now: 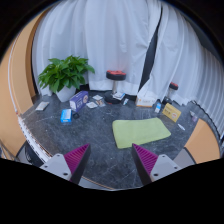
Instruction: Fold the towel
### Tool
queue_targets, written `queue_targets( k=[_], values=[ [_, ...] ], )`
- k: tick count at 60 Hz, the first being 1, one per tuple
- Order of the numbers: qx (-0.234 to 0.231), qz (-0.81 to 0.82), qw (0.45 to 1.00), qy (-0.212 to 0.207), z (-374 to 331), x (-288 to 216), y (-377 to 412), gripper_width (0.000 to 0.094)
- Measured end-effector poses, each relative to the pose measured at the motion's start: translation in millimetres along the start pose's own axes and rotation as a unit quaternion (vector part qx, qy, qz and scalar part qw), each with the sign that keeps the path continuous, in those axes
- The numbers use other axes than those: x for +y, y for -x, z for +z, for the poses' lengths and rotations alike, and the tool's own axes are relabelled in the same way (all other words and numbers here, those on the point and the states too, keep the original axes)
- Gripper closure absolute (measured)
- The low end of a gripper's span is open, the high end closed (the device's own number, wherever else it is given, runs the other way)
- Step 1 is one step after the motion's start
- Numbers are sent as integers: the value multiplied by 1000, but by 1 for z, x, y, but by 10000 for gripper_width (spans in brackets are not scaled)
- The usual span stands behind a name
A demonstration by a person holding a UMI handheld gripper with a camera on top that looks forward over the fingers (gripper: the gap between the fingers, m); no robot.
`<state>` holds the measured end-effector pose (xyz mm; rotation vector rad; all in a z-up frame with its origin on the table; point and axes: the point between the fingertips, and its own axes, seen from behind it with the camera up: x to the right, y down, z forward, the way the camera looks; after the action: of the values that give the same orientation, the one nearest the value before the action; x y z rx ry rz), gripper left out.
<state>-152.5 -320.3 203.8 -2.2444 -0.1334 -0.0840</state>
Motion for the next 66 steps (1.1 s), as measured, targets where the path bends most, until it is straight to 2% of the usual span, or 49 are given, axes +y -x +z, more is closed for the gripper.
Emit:
queue_targets(
  k=[7, 16, 26, 32, 37, 40, 45, 49, 57, 61, 66],
  values=[
    [-11, 10, 1000, 7, 50, 7, -4, 90],
    [-25, 2, 1000, -9, 133, 8, -22, 91],
    [-45, -36, 998, 6, 231, 19, -33, 93],
    [-60, -71, 996, 10, 275, 28, -33, 130],
    [-79, -91, 992, 25, 298, 41, -28, 235],
    [-79, -109, 991, 7, 305, 35, -29, 292],
    [-64, -147, 987, -2, 311, 32, -40, 695],
    [-62, -150, 987, -6, 313, 30, -40, 832],
    [-83, -138, 987, 3, 305, 22, -29, 875],
    [-126, -87, 988, 7, 288, 10, -5, 877],
    [-203, -4, 979, 5, 244, -28, 16, 879]
  ],
)
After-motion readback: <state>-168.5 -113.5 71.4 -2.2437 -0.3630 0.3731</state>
